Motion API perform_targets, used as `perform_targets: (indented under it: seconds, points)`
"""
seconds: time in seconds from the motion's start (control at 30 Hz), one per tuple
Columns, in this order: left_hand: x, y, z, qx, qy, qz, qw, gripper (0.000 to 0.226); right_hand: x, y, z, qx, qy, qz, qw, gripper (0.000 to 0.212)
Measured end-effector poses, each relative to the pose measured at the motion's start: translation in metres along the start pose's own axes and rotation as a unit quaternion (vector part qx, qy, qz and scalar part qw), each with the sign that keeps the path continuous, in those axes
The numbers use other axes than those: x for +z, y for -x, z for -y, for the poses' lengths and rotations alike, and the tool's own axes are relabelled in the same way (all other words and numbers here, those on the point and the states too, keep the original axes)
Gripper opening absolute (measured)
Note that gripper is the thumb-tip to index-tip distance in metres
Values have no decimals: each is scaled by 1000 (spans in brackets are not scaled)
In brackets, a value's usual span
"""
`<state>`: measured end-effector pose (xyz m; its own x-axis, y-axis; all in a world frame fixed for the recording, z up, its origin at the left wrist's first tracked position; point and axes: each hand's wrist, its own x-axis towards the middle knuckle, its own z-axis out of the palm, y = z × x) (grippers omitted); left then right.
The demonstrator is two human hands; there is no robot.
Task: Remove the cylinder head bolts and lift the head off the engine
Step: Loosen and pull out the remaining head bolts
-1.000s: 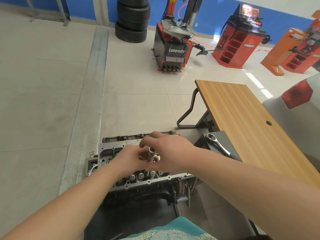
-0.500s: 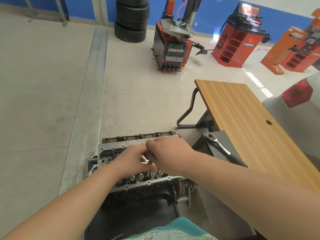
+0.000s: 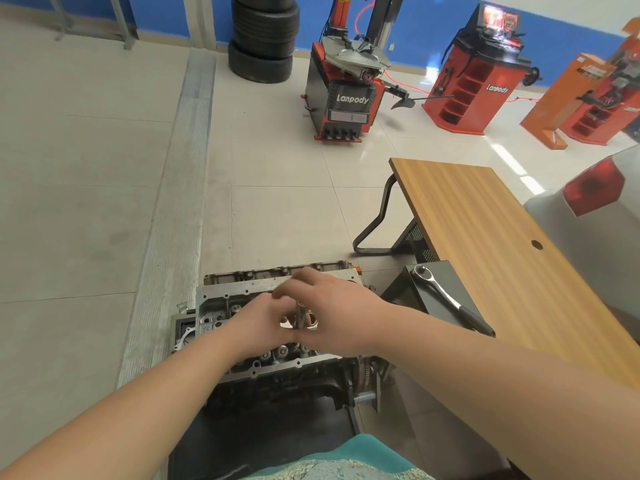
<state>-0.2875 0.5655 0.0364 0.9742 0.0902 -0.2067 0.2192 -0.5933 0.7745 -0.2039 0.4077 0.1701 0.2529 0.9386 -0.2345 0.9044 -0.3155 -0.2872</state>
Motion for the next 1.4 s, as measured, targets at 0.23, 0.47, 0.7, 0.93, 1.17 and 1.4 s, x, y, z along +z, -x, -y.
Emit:
perform_targets:
  seconds: [0.23,0.47,0.7,0.93,1.17,1.4]
  points:
    - [4,4,13,-20,-10,11,1000,49,-3,4,0,82,-34,-104,991,22]
    - [39,-5,22,-74,-234,-34,969,25,-49,49,-25,51,-322,-380,866,14]
    - [65,-14,17,-37,-339,-28,940,23,-4,78,-58,116,-281,-349,887,13]
    - [64,-8,23,-16,-334,-40,941,18,47,85,-82,168,-175,-241,940,34]
    - [54,-10,20,-16,-370,42,928,28,65,81,-99,133,-188,-208,951,36]
    - [43,3,25,-68,-216,-12,974,19,45,75,-92,63,-195,-227,952,43]
